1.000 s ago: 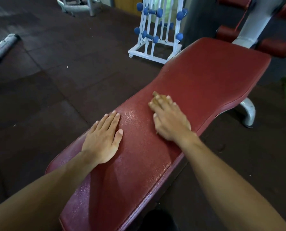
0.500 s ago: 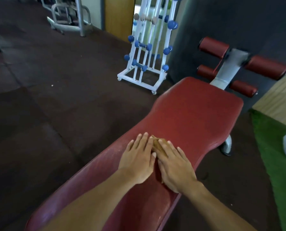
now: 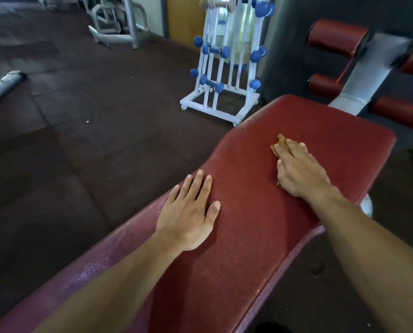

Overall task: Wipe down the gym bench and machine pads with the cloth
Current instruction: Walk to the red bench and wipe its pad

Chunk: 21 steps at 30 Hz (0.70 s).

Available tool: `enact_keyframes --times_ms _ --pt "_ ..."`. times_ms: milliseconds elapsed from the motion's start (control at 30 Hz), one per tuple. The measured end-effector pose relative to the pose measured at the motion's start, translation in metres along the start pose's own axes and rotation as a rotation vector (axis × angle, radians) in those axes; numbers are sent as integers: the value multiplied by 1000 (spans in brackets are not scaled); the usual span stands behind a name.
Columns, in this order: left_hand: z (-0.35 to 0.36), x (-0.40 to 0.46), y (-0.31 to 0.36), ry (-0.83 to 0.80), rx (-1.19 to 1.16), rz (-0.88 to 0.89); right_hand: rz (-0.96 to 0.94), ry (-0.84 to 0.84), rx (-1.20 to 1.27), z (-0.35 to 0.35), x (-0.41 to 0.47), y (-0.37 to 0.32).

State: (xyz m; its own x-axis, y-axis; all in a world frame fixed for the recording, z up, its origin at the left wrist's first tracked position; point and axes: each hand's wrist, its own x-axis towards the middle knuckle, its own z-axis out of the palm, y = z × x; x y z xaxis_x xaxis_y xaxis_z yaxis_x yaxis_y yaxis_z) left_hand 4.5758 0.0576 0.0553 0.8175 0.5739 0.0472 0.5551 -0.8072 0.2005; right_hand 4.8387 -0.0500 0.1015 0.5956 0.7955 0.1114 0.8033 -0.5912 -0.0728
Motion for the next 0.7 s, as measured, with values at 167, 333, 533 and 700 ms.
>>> enact_keyframes --times_ms 167,333,533,700 --pt "2 -1 1 9 27 -9 -30 -13 87 10 49 -32" --pt "3 -1 3 -8 44 -19 -242 10 32 16 42 -71" --pt "2 -6 5 4 4 -97 -531 -91 41 11 -31 -63" --pt "4 -6 5 25 6 -109 -262 -39 -2 6 17 -14"
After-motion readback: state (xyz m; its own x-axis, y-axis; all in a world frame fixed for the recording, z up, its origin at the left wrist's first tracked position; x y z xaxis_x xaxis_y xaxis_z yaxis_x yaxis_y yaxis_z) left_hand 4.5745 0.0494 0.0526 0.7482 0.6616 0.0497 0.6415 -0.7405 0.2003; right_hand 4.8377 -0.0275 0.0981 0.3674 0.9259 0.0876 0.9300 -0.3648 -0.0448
